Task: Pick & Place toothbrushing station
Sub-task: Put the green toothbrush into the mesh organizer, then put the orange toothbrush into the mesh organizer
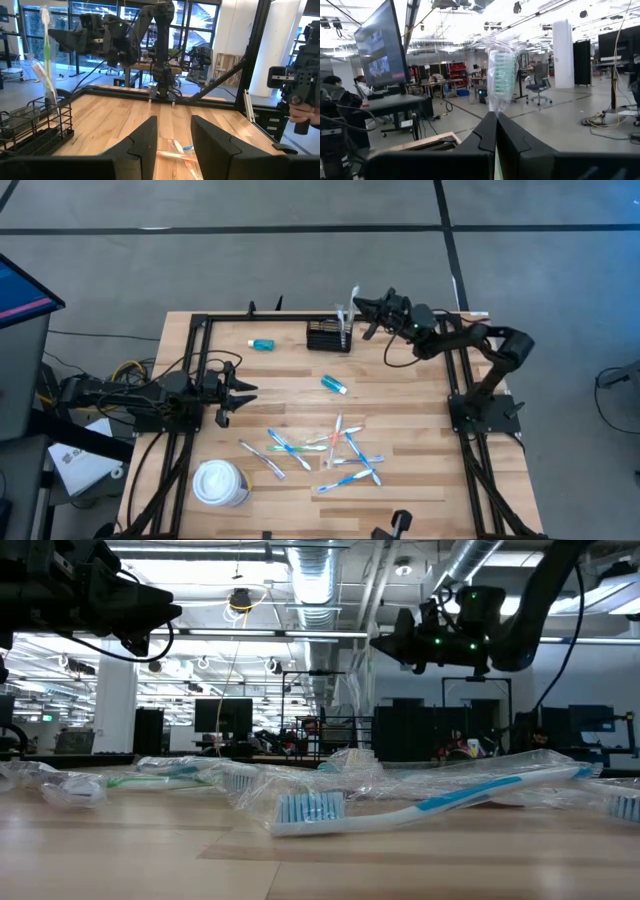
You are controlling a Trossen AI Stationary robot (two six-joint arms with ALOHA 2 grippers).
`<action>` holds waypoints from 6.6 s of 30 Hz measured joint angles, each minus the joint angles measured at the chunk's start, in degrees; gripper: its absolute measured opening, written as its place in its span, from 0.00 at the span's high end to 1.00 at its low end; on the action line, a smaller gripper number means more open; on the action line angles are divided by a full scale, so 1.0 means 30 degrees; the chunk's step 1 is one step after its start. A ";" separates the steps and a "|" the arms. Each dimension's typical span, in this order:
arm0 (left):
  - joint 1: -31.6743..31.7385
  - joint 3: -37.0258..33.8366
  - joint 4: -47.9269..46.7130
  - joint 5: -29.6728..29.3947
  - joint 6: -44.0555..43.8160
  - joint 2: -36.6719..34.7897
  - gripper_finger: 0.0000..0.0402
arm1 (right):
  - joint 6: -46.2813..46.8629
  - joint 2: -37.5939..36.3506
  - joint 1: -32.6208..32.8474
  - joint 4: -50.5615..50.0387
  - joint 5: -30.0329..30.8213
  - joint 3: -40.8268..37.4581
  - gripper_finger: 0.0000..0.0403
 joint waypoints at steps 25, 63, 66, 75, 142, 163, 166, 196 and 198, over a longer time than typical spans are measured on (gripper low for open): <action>0.0000 -0.0007 0.0003 0.0000 0.0004 -0.0004 0.72 | 0.0641 0.3565 0.0015 0.2969 0.0015 0.0029 1.00; 0.0000 0.0000 0.0000 0.0000 0.0005 0.0000 0.72 | -0.0551 0.3543 -0.0056 -0.3465 0.0022 0.0836 1.00; 0.0000 0.0000 0.0000 -0.0007 -0.0002 -0.0007 0.72 | -0.0590 0.3543 0.0029 -0.3576 0.0022 0.0911 1.00; 0.0000 0.0000 0.0000 -0.0002 -0.0001 -0.0007 0.72 | -0.0583 0.3543 0.0036 -0.3627 0.0000 0.0911 1.00; 0.0000 -0.0007 -0.0057 0.0000 -0.0053 0.0000 0.72 | -0.3958 -0.4171 -0.0430 -1.7667 -0.0561 0.0903 0.65; 0.0000 -0.0001 -0.0051 0.0007 -0.0053 -0.0001 0.72 | -0.6589 -0.7152 0.3986 -2.4232 -0.0710 0.0903 0.68; 0.0000 -0.0007 -0.0051 0.0005 -0.0051 -0.0002 0.72 | -0.6608 -0.7152 0.4838 -2.4441 -0.0707 0.0903 0.68; 0.0000 0.0000 -0.0051 0.0003 -0.0024 -0.0003 0.72 | -1.2235 -0.6611 1.3772 -2.4056 0.1683 0.0916 0.71; 0.0000 -0.0001 -0.0051 0.0007 -0.0017 0.0000 0.72 | -1.2233 -0.6351 1.4165 -2.3889 0.1826 0.0913 0.71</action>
